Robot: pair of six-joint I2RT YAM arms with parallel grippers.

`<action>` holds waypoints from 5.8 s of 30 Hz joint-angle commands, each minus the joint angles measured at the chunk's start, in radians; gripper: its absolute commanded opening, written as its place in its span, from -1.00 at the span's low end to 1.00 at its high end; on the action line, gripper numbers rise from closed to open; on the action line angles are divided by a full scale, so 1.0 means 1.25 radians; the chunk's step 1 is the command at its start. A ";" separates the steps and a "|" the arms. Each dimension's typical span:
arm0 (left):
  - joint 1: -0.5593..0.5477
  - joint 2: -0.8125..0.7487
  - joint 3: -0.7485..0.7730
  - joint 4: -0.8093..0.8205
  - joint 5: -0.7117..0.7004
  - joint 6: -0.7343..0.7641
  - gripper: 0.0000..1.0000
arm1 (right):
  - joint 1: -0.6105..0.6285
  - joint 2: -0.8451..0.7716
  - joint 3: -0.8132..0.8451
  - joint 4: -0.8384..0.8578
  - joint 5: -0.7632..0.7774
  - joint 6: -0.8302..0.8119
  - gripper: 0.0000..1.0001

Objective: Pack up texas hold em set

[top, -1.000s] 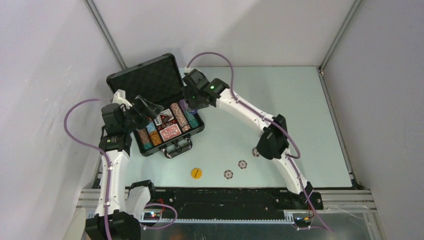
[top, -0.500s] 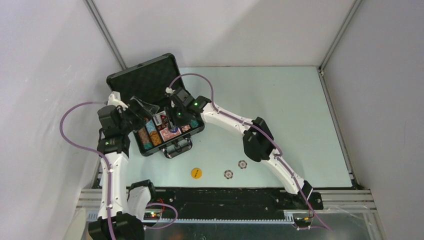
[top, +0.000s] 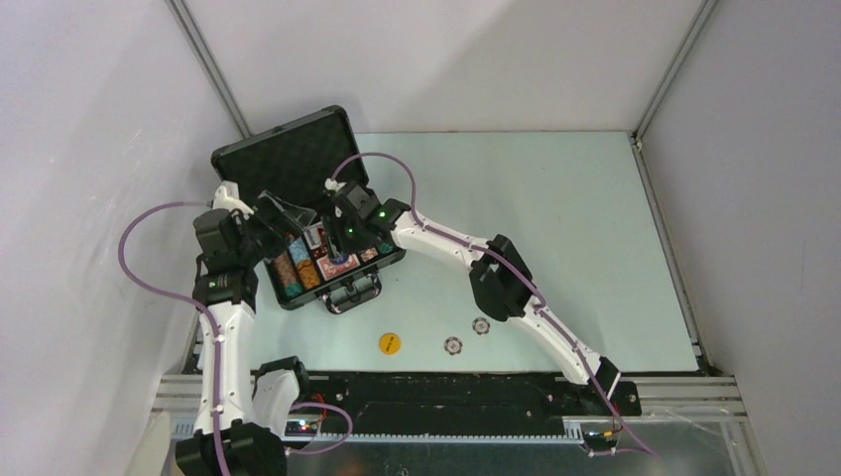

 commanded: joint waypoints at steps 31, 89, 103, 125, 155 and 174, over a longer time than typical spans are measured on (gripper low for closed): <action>0.022 -0.017 -0.010 0.022 0.005 -0.009 0.97 | 0.041 -0.501 -0.572 0.118 0.222 0.038 0.64; 0.025 -0.016 -0.014 0.022 0.004 -0.005 0.97 | 0.301 -0.341 -0.627 -0.087 0.359 0.244 0.35; 0.024 -0.016 -0.014 0.021 0.003 -0.005 0.97 | 0.300 -0.347 -0.622 -0.107 0.398 0.255 0.11; 0.025 -0.012 -0.012 0.021 0.003 -0.006 0.97 | 0.267 -0.357 -0.557 -0.105 0.409 0.196 -0.05; 0.046 -0.014 -0.012 0.022 0.000 -0.007 0.97 | 0.092 -0.096 -0.109 0.073 0.265 -0.108 0.00; 0.049 -0.013 -0.015 0.021 0.003 -0.008 0.97 | 0.051 -0.187 -0.176 0.087 0.365 -0.088 0.31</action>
